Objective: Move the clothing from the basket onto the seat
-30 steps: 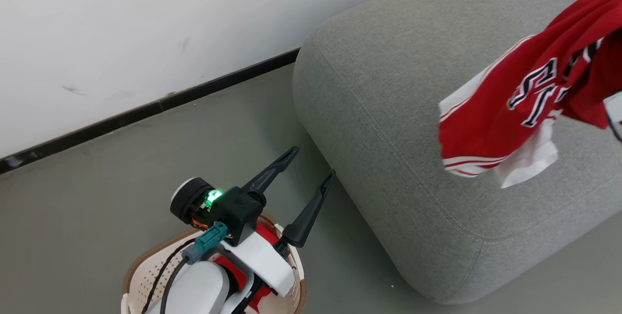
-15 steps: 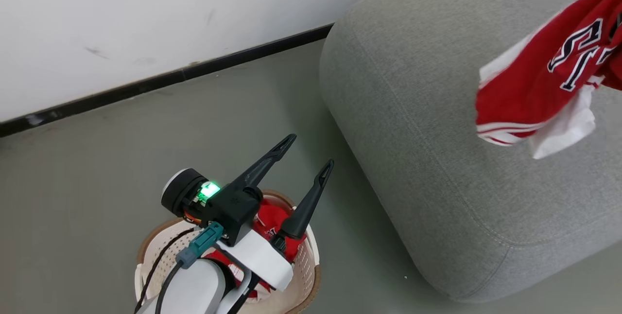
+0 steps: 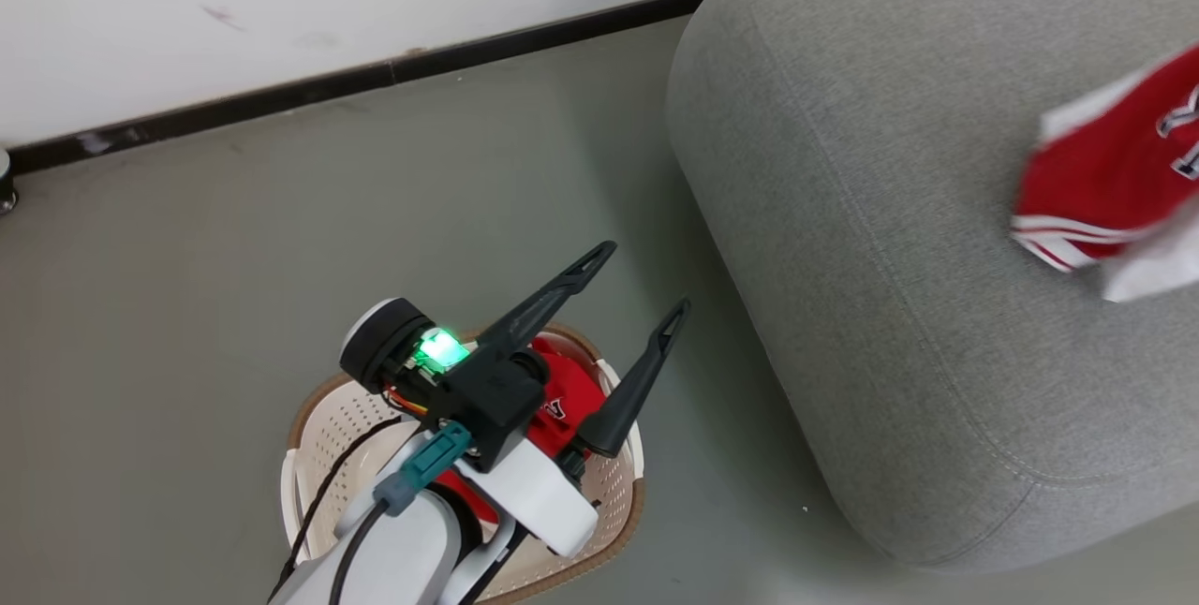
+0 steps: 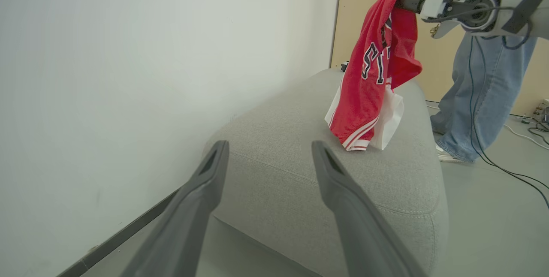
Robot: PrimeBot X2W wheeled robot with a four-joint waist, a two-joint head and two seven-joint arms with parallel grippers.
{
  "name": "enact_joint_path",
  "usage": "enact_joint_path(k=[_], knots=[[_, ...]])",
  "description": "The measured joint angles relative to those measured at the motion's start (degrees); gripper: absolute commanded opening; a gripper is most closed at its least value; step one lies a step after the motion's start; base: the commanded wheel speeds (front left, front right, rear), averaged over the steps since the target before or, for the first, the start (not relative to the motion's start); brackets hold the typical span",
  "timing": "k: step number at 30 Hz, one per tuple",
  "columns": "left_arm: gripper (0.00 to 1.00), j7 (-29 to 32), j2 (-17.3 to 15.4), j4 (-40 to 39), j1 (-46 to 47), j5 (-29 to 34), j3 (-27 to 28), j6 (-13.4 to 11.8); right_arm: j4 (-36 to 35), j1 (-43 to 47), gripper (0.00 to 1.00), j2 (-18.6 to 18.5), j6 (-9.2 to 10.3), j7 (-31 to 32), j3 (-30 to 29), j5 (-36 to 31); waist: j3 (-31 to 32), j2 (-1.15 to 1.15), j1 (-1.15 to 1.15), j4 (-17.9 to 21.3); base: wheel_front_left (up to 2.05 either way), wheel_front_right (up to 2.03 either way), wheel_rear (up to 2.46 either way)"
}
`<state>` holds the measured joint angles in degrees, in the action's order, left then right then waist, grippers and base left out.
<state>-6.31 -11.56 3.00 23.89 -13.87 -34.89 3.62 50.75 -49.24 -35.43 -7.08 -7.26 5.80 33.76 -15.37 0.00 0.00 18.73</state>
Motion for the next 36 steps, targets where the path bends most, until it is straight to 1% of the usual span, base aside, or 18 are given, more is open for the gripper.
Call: enact_joint_path(k=[6,11,17,27,36], knots=[[1.00,1.3,0.5,-0.5,1.4,0.0,-1.3,0.5,2.8,0.2,0.00,3.1,0.00,-1.9,-0.5,0.0,-2.1,0.00,0.00,-1.0,0.00,0.00,0.00],[1.00,1.9,0.6,-1.0,2.6,0.5,-1.7,1.0,3.9,0.1,0.00,4.3,0.00,-2.9,-0.1,0.0,-3.8,0.00,0.00,-1.6,0.00,0.00,0.00],[1.00,2.5,0.6,-1.3,3.9,0.5,-2.0,1.2,6.2,0.2,0.00,6.8,0.00,-3.1,0.4,0.0,-5.7,0.00,0.00,-1.9,0.00,0.00,0.00],[1.00,2.8,-0.3,-1.2,4.7,0.6,-1.7,1.5,10.8,1.5,0.00,8.8,0.00,-3.1,0.3,0.3,-7.9,0.00,0.00,-2.1,0.00,0.00,0.00],[1.00,2.7,-0.5,-0.6,5.5,0.6,-1.5,1.5,11.3,2.4,0.00,10.4,0.00,-3.1,1.7,1.2,-8.3,0.00,0.00,-1.7,0.00,0.00,0.00]])
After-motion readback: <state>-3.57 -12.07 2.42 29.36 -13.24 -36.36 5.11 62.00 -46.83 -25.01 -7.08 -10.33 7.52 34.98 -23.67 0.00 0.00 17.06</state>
